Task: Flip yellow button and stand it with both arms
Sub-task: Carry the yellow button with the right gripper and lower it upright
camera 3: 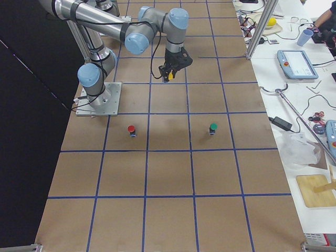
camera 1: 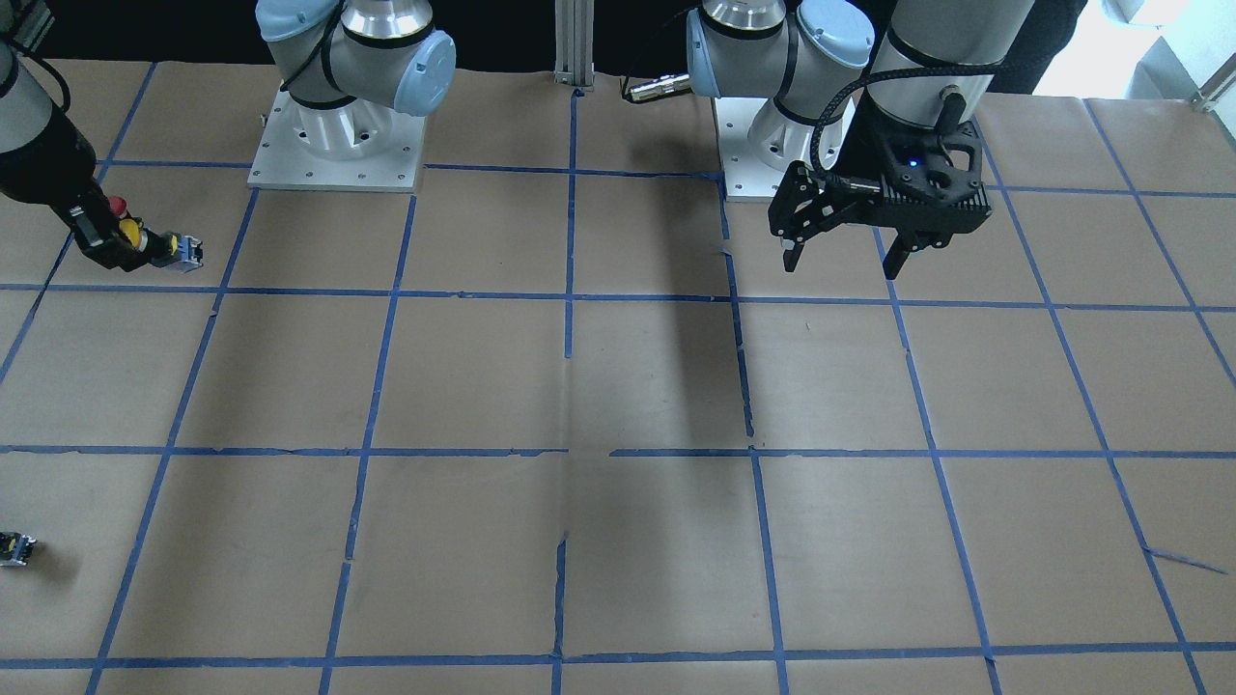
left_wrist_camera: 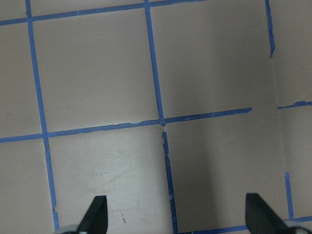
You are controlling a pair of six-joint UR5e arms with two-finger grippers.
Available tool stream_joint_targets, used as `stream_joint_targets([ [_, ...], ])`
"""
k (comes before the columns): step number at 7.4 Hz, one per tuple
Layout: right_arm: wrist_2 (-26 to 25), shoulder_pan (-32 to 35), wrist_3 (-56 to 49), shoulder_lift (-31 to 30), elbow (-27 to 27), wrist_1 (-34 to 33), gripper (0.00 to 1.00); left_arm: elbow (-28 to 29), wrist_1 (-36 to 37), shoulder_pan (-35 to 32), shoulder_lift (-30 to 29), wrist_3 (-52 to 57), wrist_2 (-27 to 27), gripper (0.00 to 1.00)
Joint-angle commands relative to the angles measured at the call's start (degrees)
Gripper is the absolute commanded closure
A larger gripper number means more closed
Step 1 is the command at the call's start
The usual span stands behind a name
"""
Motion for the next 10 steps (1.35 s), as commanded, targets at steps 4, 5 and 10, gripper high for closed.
stream_joint_targets([
  [4, -10.7, -5.0, -0.3, 9.0, 7.8, -22.2, 0.92, 2.5, -5.3, 1.8, -0.3, -4.7, -0.2, 0.0],
  [5, -13.1, -6.9, -2.1, 13.2, 7.8, -29.1, 0.91, 2.4, -5.3, 1.8, -0.3, -4.7, -0.1, 0.0],
  [10, -13.3, -7.4, -2.5, 20.8, 7.9, -38.9, 0.87, 2.5, -4.6, 1.8, -0.3, -4.5, -0.7, 0.0],
])
